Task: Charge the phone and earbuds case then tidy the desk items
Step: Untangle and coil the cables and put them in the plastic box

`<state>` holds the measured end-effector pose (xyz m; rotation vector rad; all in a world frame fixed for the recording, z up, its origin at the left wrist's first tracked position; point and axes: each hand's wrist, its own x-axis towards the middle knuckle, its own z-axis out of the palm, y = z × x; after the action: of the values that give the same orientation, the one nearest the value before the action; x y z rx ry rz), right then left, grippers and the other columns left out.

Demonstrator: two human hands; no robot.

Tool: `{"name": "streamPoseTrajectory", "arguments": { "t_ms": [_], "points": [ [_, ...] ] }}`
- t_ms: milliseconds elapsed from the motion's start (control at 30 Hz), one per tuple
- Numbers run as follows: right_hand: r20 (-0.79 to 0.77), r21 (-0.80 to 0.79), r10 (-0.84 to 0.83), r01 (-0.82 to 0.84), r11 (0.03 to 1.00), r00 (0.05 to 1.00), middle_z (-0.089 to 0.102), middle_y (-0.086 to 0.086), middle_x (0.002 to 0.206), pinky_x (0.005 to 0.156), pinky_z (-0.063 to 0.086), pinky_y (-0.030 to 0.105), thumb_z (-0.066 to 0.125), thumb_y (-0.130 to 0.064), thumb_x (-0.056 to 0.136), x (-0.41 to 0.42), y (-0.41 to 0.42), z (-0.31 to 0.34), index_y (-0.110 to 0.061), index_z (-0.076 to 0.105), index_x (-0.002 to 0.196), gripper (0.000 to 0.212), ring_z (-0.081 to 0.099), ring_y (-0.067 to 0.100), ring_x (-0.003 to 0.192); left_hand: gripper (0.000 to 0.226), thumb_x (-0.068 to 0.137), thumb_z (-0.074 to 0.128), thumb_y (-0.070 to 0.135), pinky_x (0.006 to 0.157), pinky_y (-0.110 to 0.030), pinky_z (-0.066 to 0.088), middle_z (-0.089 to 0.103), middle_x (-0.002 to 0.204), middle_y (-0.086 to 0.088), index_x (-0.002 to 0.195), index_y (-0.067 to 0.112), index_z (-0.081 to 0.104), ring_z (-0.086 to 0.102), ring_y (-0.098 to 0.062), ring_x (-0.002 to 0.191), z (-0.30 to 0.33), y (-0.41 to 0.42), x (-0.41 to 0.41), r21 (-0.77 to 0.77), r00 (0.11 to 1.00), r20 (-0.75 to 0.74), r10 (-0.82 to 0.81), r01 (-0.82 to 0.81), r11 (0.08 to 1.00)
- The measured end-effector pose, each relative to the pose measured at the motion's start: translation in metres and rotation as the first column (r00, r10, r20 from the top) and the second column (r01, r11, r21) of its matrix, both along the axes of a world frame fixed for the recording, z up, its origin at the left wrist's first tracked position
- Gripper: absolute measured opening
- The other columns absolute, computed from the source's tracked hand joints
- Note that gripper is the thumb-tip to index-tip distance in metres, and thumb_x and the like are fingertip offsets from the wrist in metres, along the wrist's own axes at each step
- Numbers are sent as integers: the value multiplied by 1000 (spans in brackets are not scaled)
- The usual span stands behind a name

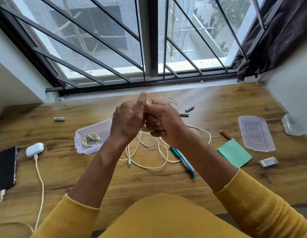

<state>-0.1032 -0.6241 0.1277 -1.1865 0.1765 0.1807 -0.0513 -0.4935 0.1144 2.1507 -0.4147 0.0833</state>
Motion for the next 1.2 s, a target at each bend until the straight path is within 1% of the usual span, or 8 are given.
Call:
{"name": "streamPoseTrajectory", "arguments": {
  "t_ms": [167, 333, 500, 633, 733, 833, 1000, 1200],
  "points": [
    [-82, -102, -155, 146, 984, 984, 39, 1, 52, 39, 22, 17, 44, -38, 111, 0, 7, -3, -17, 50, 72, 45, 31, 10, 40, 80, 105, 38, 63, 55, -45, 48, 61, 52, -10, 58, 3, 60, 60, -28, 53, -10, -1, 2, 25, 999, 24, -31, 30, 999],
    [-102, -82, -220, 213, 974, 970, 49, 4, 59, 38, 23, 17, 47, -38, 110, -5, 15, -1, -13, 56, 71, 47, 37, 12, 44, 68, 110, 43, 52, 59, -33, 44, 67, 53, 8, 52, 22, 65, 62, -7, 49, -14, -2, -1, -78, 999, 19, -41, 42, 996],
    [-64, -42, -266, 264, 964, 962, 46, -1, 58, 43, 23, 21, 55, -38, 107, -9, 30, 1, -16, 53, 69, 44, 35, 12, 48, 66, 108, 46, 51, 54, -33, 41, 60, 48, 8, 49, 24, 57, 56, -9, 45, -16, -1, 3, -133, 996, 84, 16, -5, 991],
    [-39, 23, -221, 222, 975, 974, 47, -1, 65, 42, 28, 22, 58, -38, 107, -10, 37, -1, -14, 48, 92, 29, 39, 12, 50, 64, 107, 48, 52, 50, -31, 39, 56, 44, 3, 50, 23, 58, 55, -16, 40, -15, 6, 7, -220, 998, 60, 28, -14, 975],
    [-91, 156, -166, 179, 971, 982, 56, 5, 78, 45, 40, 23, 55, -37, 107, -6, 28, -3, -16, 39, 118, 28, 56, 16, 56, 70, 107, 48, 49, 45, -35, 34, 50, 45, -12, 53, 5, 50, 46, -21, 39, -16, 12, 7, -278, 995, 69, 75, -53, 959],
    [-122, 218, -25, 52, 975, 992, 63, 10, 87, 51, 53, 27, 52, -33, 107, -2, 16, -4, -8, 52, 116, 26, 67, 21, 70, 66, 109, 49, 40, 46, -35, 25, 34, 42, 4, 49, 14, 37, 29, -10, 40, -16, 15, 7, -284, 985, 110, 135, -99, 954],
    [-20, 112, 123, -120, 987, 992, 68, 20, 101, 66, 63, 37, 54, -18, 107, -2, 2, -7, 2, 64, 111, 23, 70, 28, 90, 68, 108, 47, 42, 46, -47, 30, 36, 50, -21, 56, -1, 38, 29, -21, 45, -18, 20, 9, -345, 984, 99, 149, -107, 933],
    [85, -213, 113, -93, 973, 990, 69, 15, 95, 77, 57, 40, 64, -19, 104, 3, -14, -8, -4, 67, 105, 15, 65, 24, 87, 72, 107, 48, 42, 46, -45, 30, 38, 51, -26, 59, -11, 41, 32, -26, 44, -16, 23, 6, -374, 999, 30, 37, -24, 927]
  ]
}}
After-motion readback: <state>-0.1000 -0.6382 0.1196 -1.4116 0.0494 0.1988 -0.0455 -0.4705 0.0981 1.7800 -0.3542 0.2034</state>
